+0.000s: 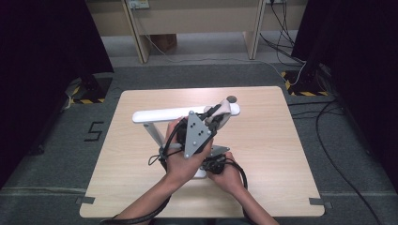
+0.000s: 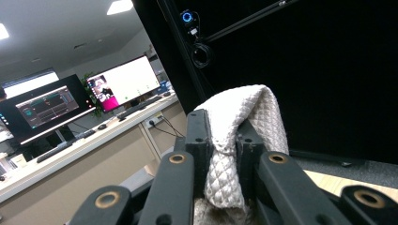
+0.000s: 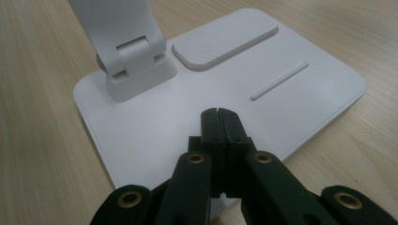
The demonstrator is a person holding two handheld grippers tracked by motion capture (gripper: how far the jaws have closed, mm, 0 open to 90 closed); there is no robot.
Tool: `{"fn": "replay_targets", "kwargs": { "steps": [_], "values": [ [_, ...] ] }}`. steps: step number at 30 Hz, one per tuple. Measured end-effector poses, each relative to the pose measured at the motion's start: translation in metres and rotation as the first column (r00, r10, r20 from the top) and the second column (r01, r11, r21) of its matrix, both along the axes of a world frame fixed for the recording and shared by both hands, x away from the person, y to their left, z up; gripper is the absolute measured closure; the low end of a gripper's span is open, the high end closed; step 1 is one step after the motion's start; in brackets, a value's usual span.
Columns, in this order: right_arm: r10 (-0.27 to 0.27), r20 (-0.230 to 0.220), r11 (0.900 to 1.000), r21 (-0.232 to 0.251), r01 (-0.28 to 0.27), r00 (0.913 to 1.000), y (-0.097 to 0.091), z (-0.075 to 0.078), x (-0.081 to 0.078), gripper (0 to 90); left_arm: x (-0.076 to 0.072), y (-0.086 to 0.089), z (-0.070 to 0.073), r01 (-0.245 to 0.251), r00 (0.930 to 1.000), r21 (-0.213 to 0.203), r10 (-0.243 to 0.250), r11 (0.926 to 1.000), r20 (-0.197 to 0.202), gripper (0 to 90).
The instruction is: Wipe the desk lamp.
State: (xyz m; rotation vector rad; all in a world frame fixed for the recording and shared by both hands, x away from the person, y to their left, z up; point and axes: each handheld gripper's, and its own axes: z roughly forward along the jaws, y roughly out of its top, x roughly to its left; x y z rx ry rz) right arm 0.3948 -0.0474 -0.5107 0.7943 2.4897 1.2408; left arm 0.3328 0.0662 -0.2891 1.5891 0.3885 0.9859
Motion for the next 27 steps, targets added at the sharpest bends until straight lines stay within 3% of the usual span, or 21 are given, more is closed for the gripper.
{"fn": "replay_targets", "kwargs": {
  "steps": [27],
  "values": [
    [-0.002, 0.003, 1.0000, 0.006, 0.002, 1.0000, 0.000, -0.001, 0.000, 90.0, 0.005, -0.020, 0.002, 0.046, 0.9989, 0.007, -0.046, 0.9989, -0.013, 80.0]
  ]
}}
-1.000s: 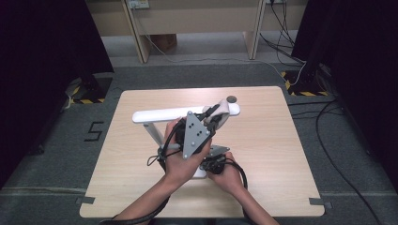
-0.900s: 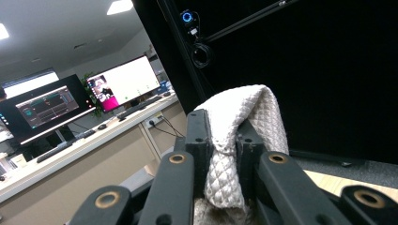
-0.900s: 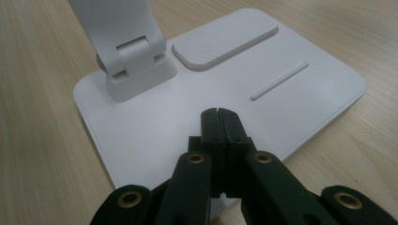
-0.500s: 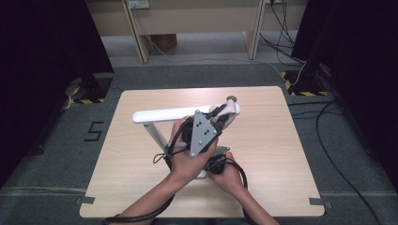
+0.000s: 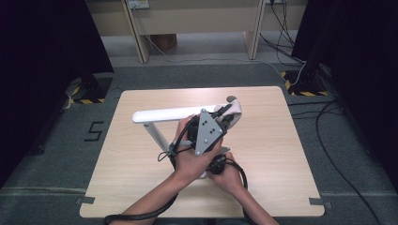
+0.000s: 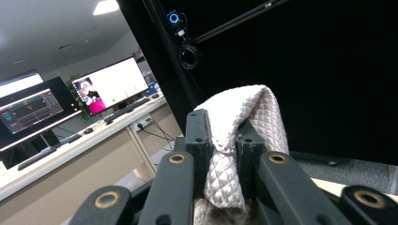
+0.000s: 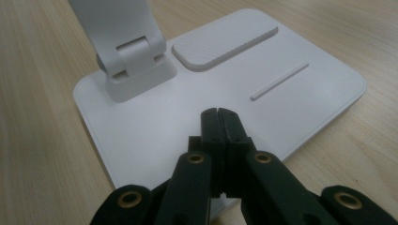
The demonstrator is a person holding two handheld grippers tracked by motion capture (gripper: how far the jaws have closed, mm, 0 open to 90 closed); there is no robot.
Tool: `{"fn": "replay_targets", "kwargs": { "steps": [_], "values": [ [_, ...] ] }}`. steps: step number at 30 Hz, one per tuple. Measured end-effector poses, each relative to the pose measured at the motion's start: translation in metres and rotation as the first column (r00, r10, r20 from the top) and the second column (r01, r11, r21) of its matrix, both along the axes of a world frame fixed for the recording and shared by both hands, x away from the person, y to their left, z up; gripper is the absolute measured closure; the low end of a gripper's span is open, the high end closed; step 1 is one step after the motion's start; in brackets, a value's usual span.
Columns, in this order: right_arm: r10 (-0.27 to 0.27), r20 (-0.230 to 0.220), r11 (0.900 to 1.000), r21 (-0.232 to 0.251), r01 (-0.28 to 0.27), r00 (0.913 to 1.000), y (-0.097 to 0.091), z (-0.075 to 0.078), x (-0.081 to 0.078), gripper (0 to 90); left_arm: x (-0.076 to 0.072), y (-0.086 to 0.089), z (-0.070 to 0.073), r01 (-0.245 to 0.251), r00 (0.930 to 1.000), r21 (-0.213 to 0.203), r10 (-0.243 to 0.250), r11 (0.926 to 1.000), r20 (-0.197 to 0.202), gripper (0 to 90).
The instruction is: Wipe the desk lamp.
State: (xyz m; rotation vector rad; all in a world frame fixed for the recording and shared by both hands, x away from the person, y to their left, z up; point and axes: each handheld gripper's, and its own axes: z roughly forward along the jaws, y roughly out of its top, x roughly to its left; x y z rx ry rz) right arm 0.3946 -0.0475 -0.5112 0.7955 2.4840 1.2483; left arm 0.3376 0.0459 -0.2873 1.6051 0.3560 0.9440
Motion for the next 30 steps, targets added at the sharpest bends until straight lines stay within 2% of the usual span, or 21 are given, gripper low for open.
{"fn": "replay_targets", "kwargs": {
  "steps": [19, 26, 30],
  "values": [
    [0.001, 0.001, 1.0000, 0.002, -0.001, 1.0000, 0.000, 0.000, 0.000, 90.0, 0.001, -0.009, 0.001, 0.021, 0.9998, 0.003, -0.021, 0.9998, -0.007, 79.9],
    [0.005, -0.002, 0.9999, -0.012, -0.005, 1.0000, 0.001, 0.001, 0.000, 90.0, -0.005, -0.007, 0.004, 0.043, 0.9991, 0.007, -0.043, 0.9990, 0.004, 80.0],
    [0.007, 0.006, 0.9978, -0.066, -0.006, 1.0000, -0.001, 0.007, 0.001, 76.3, -0.009, -0.003, 0.006, 0.048, 0.9988, 0.006, -0.049, 0.9988, 0.010, 80.0]
  ]
}}
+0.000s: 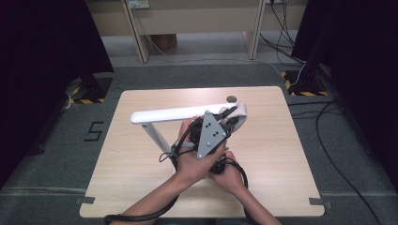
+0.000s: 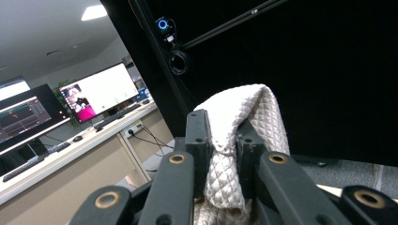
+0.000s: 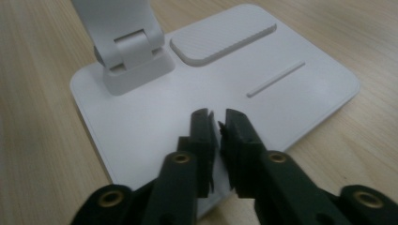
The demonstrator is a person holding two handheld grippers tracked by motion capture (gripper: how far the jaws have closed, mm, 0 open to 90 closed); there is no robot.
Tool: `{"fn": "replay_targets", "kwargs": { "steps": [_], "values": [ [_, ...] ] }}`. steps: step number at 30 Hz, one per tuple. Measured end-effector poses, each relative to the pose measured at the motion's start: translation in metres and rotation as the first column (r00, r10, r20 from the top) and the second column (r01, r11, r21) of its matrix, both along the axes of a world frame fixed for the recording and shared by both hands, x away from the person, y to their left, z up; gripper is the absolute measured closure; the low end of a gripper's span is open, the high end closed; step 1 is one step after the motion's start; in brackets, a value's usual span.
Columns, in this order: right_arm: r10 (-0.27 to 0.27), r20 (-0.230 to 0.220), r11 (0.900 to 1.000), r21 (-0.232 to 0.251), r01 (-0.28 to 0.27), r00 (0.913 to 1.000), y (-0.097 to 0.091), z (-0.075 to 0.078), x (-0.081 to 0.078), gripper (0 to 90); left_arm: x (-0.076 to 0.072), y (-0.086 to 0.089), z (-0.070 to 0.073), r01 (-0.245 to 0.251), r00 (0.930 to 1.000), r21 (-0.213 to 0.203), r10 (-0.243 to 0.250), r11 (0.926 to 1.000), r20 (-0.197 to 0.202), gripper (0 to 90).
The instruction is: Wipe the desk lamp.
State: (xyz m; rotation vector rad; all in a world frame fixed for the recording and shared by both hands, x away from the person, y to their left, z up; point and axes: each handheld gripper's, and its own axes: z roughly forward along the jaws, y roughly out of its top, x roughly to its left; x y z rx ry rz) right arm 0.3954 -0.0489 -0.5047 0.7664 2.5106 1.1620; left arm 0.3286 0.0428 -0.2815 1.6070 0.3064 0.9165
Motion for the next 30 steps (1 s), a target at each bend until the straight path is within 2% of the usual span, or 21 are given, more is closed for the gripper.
{"fn": "replay_targets", "kwargs": {
  "steps": [8, 13, 21, 26, 30],
  "values": [
    [-0.080, 0.039, 0.9966, 0.023, 0.079, 0.9961, -0.035, 0.023, 0.002, 70.1, 0.001, -0.003, -0.002, 0.007, 1.0000, 0.001, -0.007, 1.0000, -0.007, 80.0],
    [-0.109, 0.049, 0.9937, 0.030, 0.108, 0.9928, -0.061, 0.034, -0.005, 69.2, 0.002, -0.008, -0.004, 0.015, 0.9999, 0.007, -0.015, 0.9999, -0.009, 80.0],
    [-0.163, 0.050, 0.9860, 0.041, 0.161, 0.9853, -0.093, 0.036, -0.018, 67.2, 0.000, -0.014, -0.007, 0.029, 0.9995, 0.015, -0.029, 0.9995, -0.012, 80.0],
    [-0.186, 0.048, 0.9818, 0.050, 0.183, 0.9815, -0.102, 0.033, -0.022, 66.1, -0.001, -0.018, -0.011, 0.041, 0.9989, 0.025, -0.040, 0.9988, -0.022, 80.0],
    [-0.186, 0.041, 0.9817, 0.048, 0.184, 0.9816, -0.102, 0.030, -0.024, 66.0, -0.004, -0.018, -0.018, 0.050, 0.9982, 0.034, -0.049, 0.9982, -0.034, 80.0]
  ]
}}
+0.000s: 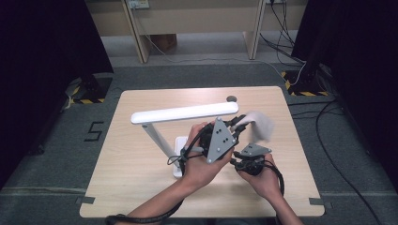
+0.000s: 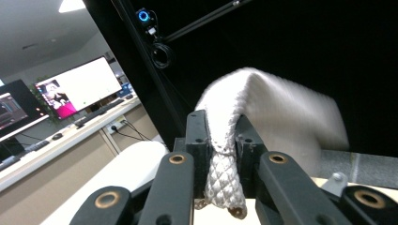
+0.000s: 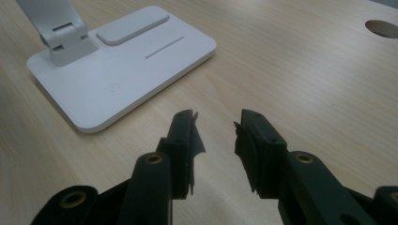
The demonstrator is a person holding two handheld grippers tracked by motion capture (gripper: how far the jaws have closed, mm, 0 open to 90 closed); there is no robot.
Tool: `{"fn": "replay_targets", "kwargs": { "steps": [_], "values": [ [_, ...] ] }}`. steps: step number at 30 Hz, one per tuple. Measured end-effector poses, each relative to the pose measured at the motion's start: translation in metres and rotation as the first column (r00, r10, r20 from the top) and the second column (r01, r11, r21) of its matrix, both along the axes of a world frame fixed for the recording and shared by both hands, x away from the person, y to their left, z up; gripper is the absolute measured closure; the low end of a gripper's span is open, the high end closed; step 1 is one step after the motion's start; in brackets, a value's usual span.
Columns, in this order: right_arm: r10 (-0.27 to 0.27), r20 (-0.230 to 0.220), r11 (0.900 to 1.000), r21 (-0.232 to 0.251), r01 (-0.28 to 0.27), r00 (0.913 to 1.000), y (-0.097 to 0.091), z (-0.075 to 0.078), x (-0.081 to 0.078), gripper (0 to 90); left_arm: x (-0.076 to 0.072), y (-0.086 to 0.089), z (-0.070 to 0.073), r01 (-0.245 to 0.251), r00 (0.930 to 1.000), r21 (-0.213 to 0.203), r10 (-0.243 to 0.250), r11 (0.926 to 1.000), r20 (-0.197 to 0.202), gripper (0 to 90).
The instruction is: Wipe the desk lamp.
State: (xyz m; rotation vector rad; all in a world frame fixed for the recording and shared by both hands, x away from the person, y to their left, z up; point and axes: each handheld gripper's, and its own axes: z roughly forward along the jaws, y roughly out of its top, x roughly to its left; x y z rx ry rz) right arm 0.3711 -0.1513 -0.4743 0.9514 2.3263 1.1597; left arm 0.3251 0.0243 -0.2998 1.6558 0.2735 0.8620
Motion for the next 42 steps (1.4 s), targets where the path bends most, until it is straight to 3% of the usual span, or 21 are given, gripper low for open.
{"fn": "replay_targets", "kwargs": {
  "steps": [10, 17, 22, 28, 35, 42],
  "values": [
    [0.014, -0.012, 0.9998, -0.011, -0.015, 0.9998, 0.004, -0.006, -0.002, 65.9, -0.023, 0.025, -0.015, 0.021, 0.9997, 0.049, -0.020, 0.9986, -0.011, 80.0],
    [0.042, -0.020, 0.9989, -0.019, -0.042, 0.9989, 0.013, -0.011, -0.002, 66.1, -0.040, 0.065, -0.033, -0.006, 0.9995, 0.073, 0.008, 0.9973, -0.031, 79.7],
    [0.056, -0.023, 0.9982, -0.021, -0.056, 0.9982, 0.022, -0.014, 0.000, 66.4, -0.050, 0.099, -0.046, -0.055, 0.9970, 0.071, 0.059, 0.9959, -0.049, 79.6],
    [0.076, -0.018, 0.9967, -0.027, -0.077, 0.9969, 0.033, -0.015, 0.003, 67.0, -0.064, 0.135, -0.059, -0.107, 0.9929, 0.084, 0.111, 0.9907, -0.043, 79.7],
    [0.099, -0.015, 0.9946, -0.029, -0.100, 0.9949, 0.046, -0.013, 0.006, 70.7, -0.075, 0.178, -0.072, -0.206, 0.9753, 0.074, 0.210, 0.9759, -0.068, 79.6],
    [0.138, -0.010, 0.9895, -0.041, -0.138, 0.9904, 0.068, -0.011, 0.010, 77.7, -0.074, 0.212, -0.079, -0.301, 0.9483, 0.058, 0.305, 0.9519, -0.088, 79.6]
  ]
}}
